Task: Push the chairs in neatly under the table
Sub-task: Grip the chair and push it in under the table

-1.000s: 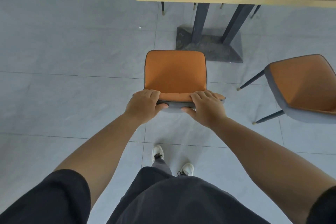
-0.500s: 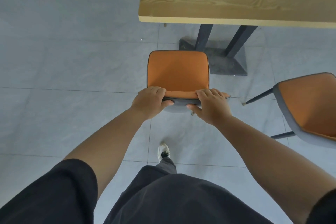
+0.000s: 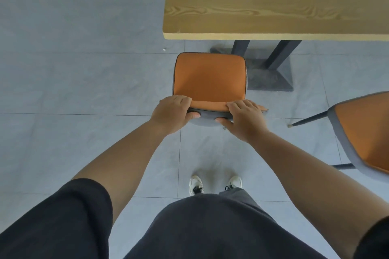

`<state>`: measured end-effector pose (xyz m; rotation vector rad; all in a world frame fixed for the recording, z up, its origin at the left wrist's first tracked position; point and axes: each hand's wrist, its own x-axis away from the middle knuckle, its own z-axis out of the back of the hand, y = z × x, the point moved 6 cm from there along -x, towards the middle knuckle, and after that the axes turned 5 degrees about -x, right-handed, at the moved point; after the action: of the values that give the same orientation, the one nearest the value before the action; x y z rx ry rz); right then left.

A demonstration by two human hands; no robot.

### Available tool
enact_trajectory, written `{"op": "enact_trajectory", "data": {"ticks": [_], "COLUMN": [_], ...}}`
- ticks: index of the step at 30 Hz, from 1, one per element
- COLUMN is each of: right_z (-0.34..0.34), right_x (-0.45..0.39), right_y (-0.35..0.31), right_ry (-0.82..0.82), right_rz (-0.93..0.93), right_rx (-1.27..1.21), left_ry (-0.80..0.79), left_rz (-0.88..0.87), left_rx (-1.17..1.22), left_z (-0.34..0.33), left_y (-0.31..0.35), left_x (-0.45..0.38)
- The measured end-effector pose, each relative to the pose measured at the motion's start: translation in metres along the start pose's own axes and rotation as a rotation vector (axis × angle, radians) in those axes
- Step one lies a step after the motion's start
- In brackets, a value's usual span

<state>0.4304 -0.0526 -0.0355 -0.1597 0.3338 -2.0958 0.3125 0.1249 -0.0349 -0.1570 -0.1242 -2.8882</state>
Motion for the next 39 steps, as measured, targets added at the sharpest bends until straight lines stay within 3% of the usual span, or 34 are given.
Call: {"op": "enact_trajectory", "data": {"ticks": [12,23,28,33,39], "right_z": [0.011,0.02,0.027,0.049,0.086], "right_x": [0.019,0.023,0.045,0.085,0.156], "right_y": [0.015,0.009,0.011,0.019,0.061], "right_ry": [-0.014,-0.102,-0.07,-0.013,0.069], "right_rz": [0.034,-0.072,-0.113,-0.174,-0.31], "right_rx": [0.027,0.042,0.044,0.034,0.043], "left_ry": [0.037,-0.065,0.006,0.047,0.114], "left_rz": [0.037,0.052,0.021,-0.053,-0.239], "left_rx": [0.005,0.015,-0.004,-0.062,-0.148], "left_z": [0.001,0.001,0.012,0.026,0.046], "left_y": [0.032,0.035,0.04,0.073,0.169], "left_x": [0.011,0.01,0.017,0.021,0.013]}}
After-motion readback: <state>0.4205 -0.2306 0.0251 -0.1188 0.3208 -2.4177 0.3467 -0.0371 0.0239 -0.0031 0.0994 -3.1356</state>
